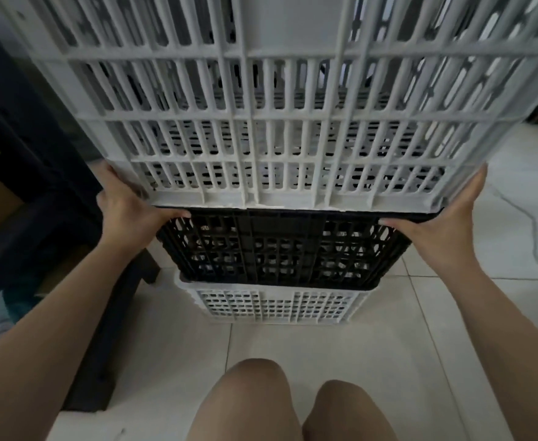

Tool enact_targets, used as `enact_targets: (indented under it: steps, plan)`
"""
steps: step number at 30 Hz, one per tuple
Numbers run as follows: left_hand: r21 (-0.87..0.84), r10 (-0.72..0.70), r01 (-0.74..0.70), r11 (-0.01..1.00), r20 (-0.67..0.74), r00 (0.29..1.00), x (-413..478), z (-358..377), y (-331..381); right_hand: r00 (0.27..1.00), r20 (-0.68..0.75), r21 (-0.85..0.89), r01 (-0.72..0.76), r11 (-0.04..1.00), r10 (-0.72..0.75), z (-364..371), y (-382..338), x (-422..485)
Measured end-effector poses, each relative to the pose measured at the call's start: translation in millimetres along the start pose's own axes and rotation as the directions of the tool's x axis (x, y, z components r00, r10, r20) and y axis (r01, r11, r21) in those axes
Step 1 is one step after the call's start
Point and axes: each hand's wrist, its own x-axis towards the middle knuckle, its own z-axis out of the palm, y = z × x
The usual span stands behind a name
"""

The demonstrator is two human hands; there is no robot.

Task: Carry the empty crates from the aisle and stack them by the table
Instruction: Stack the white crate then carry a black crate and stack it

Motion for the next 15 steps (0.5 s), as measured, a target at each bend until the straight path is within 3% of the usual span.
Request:
enact_targets:
  steps: [8, 15]
  plan:
    - [0.006, 0.035, -0.035, 0.999, -0.045, 0.998, -3.4, 4.2, -8.8, 0.996, 0.034, -0.081, 0.080, 0.993, -0.077, -4.2, 8.6, 5.2]
    - [-0.055, 0.021, -0.024, 0.998, -0.057, 0.998, -8.5, 5.9, -2.6, 0.999, 0.009, -0.122, 0.033, 0.992, -0.032, -4.3, 3.8, -0.6]
